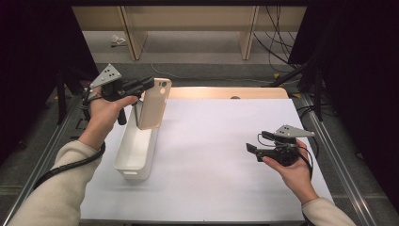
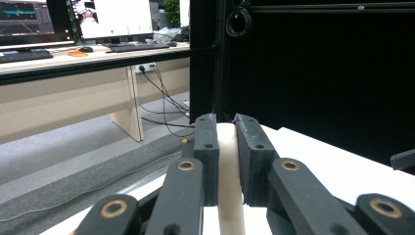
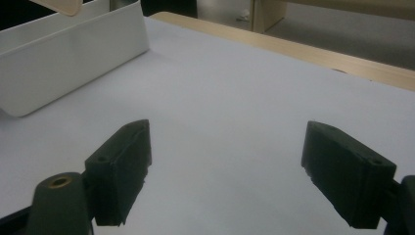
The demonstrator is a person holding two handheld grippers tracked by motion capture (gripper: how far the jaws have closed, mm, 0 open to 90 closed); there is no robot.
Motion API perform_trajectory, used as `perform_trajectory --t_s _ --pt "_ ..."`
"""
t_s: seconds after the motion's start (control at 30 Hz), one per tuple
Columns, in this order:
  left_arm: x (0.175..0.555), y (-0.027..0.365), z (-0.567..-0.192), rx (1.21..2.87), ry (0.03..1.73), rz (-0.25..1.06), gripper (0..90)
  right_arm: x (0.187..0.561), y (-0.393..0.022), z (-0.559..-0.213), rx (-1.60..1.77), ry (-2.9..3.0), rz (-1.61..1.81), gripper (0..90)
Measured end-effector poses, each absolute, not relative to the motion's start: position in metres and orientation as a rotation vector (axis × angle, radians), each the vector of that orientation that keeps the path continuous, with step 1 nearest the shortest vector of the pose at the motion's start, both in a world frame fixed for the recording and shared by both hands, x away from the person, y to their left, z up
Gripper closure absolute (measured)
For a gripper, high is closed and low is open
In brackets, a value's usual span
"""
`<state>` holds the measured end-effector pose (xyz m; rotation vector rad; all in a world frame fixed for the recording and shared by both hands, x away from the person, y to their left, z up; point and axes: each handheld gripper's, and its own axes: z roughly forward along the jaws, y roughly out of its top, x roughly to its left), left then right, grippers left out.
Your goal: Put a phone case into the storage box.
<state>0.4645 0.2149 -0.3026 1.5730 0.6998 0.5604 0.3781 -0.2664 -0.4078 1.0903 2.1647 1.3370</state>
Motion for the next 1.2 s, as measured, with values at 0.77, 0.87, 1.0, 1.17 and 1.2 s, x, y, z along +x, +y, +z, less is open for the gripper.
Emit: perform_trajectory --t_s 0.77,0.87,1.0,1.17,1.2 --pt "0.487 0.242 -0.313 1.558 0.727 0.572 79.9 0.379 -0.266 -0.409 1.096 2.167 1.333 20.5" --pt "0.491 0.244 -0.316 1.558 0.736 0.578 79.9 0.379 -0.266 -0.409 1.098 2.164 1.336 20.6" --pt "0.496 0.247 -0.320 1.555 0.750 0.584 79.9 0.379 -0.267 -0.409 1.098 2.163 1.338 20.6" --pt "0.502 0.249 -0.325 1.558 0.754 0.591 79.9 0.379 -0.267 -0.409 1.098 2.163 1.341 20.7" --pt "0.504 0.249 -0.326 1.556 0.751 0.593 79.9 0.379 -0.267 -0.409 1.099 2.164 1.340 20.7"
